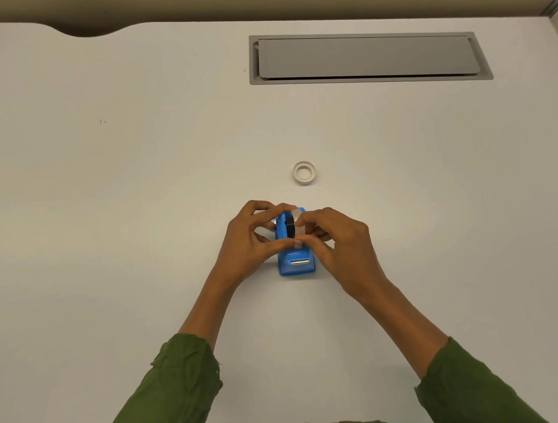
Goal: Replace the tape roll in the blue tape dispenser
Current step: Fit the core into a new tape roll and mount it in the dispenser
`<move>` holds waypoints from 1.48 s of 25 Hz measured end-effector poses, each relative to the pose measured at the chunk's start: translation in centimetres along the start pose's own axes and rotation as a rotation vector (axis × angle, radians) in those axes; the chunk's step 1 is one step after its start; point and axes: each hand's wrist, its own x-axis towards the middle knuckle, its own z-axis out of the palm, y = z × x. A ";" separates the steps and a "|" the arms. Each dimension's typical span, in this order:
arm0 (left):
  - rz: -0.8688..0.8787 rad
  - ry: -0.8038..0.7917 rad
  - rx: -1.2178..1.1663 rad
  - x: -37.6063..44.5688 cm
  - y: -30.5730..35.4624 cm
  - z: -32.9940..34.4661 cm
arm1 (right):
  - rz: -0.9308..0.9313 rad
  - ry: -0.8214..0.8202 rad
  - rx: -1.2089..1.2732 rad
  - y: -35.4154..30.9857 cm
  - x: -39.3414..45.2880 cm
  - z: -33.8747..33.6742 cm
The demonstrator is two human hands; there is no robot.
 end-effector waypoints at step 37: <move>-0.007 -0.031 0.097 0.6 0.1 -0.6 | 0.249 0.000 0.219 0.2 0.7 -1.3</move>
